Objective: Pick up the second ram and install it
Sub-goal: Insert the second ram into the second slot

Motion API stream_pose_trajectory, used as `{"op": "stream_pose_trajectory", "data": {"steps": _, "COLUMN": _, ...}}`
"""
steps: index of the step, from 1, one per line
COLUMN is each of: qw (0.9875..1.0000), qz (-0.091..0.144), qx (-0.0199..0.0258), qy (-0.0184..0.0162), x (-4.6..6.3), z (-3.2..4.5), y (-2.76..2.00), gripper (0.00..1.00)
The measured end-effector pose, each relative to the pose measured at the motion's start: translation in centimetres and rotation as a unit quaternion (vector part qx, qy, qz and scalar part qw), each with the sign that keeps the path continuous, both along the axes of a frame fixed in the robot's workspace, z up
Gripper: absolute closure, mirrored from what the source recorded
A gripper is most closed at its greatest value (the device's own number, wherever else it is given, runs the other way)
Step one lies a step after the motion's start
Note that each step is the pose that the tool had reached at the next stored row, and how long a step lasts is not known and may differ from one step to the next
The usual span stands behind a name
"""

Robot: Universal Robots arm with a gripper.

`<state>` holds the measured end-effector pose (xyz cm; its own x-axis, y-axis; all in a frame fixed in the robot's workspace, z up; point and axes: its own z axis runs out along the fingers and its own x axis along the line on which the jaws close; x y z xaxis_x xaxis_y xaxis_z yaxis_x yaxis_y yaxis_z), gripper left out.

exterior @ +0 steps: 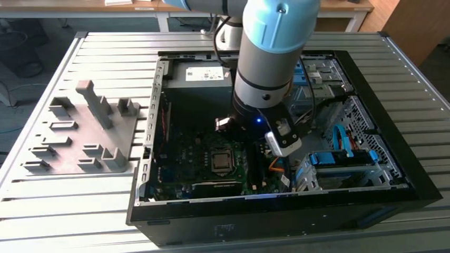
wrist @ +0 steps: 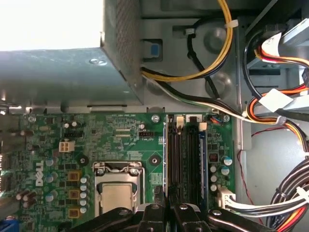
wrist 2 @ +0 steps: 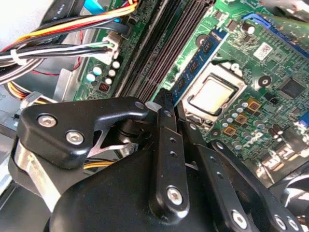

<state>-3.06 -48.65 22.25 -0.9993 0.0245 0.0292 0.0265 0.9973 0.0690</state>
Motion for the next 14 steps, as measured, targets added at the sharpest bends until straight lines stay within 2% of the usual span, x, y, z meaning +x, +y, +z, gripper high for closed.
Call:
{"op": "stream_pose_trajectory", "data": {"steps": 2, "qw": 1.0000, "qz": 0.000, "qx": -0.0004, "qy": 0.0000, "x": 0.05, "z": -0.06, "y": 0.00, "gripper": 0.86}}
{"op": "stream_pose_trajectory", "data": {"steps": 5, "qw": 1.0000, "qz": 0.000, "qx": -0.0039, "qy": 0.0001, "x": 0.12, "z": -0.09, "y": -0.01, "gripper": 0.86}}
{"op": "stream_pose_trajectory", "data": {"steps": 9, "qw": 1.0000, "qz": 0.000, "qx": -0.0041, "qy": 0.0000, "x": 0.49, "z": -0.20, "y": -0.14, "gripper": 0.86}}
{"op": "stream_pose_trajectory", "data": {"steps": 14, "qw": 1.0000, "qz": 0.000, "qx": -0.0041, "qy": 0.0000, "x": 0.67, "z": -0.26, "y": -0.75, "gripper": 0.86}}
